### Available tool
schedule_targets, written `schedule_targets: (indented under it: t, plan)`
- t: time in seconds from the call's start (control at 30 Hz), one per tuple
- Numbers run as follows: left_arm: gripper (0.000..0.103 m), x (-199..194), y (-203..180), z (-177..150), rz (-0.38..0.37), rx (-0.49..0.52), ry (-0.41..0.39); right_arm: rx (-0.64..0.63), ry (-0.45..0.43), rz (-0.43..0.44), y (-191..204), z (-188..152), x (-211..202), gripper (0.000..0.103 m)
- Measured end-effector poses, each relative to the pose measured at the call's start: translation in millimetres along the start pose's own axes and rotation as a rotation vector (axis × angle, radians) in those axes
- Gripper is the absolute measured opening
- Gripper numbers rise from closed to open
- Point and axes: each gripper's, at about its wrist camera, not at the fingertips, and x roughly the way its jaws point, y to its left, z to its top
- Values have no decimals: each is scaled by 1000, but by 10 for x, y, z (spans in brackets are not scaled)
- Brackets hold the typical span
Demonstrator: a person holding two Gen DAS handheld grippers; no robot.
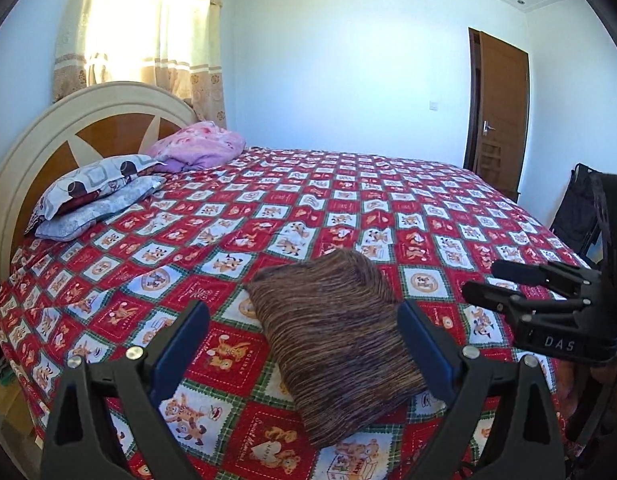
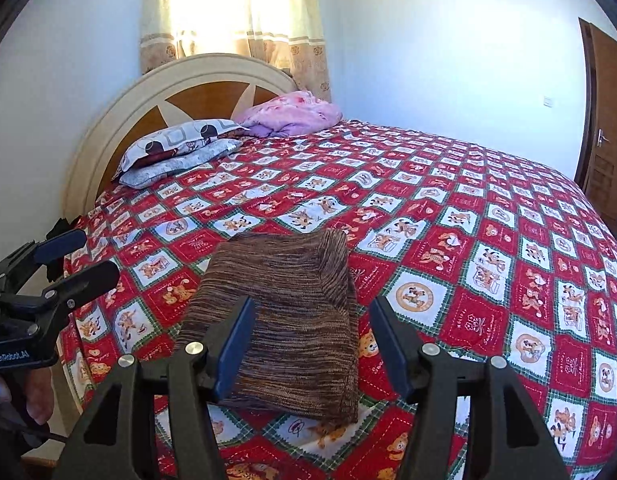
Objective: Fold small clothes
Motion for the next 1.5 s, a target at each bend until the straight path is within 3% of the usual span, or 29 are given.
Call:
schedule_targets:
  t: [1.5]
  plan:
    - [97, -56, 4, 2, 9, -12, -8, 24, -63, -10, 7, 5, -239, 61]
